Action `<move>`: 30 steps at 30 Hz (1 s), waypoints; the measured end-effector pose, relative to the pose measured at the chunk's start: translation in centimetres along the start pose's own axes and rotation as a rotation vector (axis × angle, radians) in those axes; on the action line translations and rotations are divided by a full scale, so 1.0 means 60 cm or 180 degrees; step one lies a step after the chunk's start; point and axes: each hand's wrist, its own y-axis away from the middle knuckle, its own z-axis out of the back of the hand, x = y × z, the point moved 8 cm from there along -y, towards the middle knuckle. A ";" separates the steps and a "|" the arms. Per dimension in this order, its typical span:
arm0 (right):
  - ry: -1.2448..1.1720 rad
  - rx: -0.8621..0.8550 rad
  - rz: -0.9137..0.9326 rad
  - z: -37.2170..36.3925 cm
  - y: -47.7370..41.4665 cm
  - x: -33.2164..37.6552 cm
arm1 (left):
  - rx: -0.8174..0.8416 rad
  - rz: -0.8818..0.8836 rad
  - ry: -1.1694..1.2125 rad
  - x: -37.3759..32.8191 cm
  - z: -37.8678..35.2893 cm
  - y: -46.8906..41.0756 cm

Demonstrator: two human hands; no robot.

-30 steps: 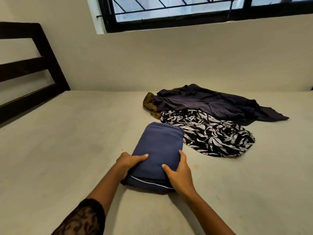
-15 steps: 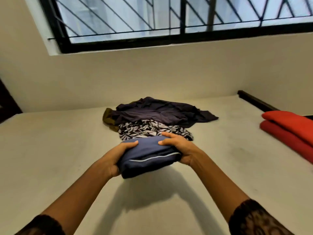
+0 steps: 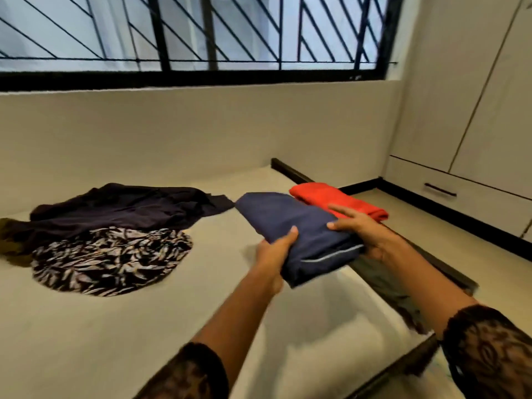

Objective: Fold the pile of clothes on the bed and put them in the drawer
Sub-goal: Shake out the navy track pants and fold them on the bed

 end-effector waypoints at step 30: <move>0.4330 -0.0142 -0.0661 -0.008 0.112 -0.239 | 0.0159 -0.0992 -0.3331 0.110 0.091 0.049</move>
